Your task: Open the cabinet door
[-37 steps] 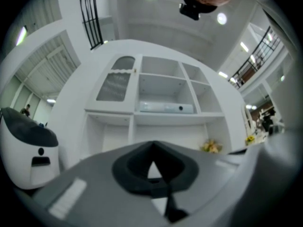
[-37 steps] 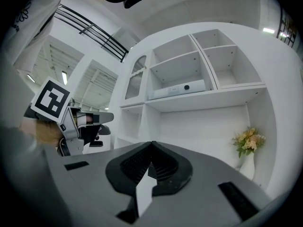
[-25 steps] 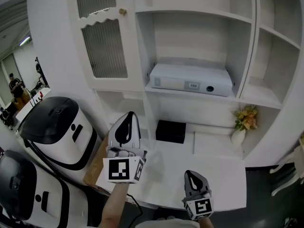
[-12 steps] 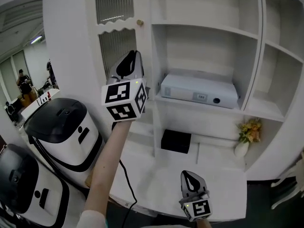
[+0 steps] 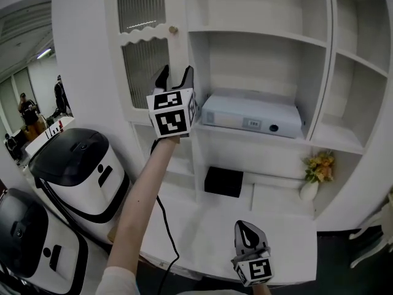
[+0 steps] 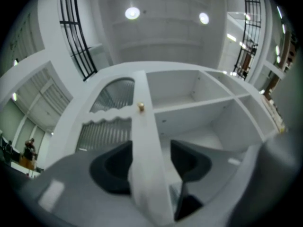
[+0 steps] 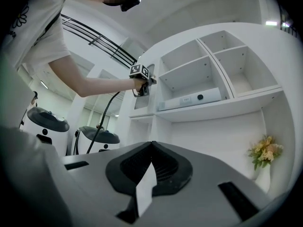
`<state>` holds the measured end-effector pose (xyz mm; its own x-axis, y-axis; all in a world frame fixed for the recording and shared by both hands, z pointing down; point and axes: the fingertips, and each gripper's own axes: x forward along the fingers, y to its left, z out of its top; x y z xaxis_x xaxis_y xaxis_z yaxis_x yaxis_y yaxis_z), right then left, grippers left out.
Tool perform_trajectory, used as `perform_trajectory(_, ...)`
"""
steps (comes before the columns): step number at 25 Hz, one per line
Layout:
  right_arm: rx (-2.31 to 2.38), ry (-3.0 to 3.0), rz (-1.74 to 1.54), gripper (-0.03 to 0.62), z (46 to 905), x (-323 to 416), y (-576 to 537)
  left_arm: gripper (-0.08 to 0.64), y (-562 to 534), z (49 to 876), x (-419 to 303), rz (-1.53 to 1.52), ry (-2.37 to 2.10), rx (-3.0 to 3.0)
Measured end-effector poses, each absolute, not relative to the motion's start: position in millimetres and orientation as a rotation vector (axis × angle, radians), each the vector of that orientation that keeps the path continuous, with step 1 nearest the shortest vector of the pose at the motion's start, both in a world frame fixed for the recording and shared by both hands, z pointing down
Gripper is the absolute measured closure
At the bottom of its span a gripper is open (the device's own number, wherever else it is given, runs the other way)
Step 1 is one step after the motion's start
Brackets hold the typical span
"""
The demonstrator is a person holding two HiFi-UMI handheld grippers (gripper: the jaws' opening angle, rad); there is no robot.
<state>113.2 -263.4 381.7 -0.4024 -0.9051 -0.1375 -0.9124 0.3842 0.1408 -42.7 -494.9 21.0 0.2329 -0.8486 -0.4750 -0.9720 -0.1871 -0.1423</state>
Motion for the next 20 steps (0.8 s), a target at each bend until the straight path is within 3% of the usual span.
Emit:
perform_trajectory(3, -1.712, 2.572, 0.276, 0.594, 387.8, 119.1, -263.5, 0.293, -513.7, 42.5, -35.8, 0.338, 1.718, -2.121)
perform_trajectory(12, -1.736, 2.567, 0.214, 0.592, 398.0, 124.7, -266.9, 0.299, -532.2, 67.8, -26.2, 0.208, 1.78, -2.056)
perform_trajectory(15, -1.733, 2.567, 0.178, 0.592, 403.1, 123.0, -268.6, 0.354, -533.0, 68.1, -31.4, 0.232, 1.806, -2.034)
perform_trajectory(20, -1.707, 2.588, 0.179, 0.592, 406.1, 115.4, -271.4, 0.329, -536.8, 72.0, -29.5, 0.156, 1.841, -1.939)
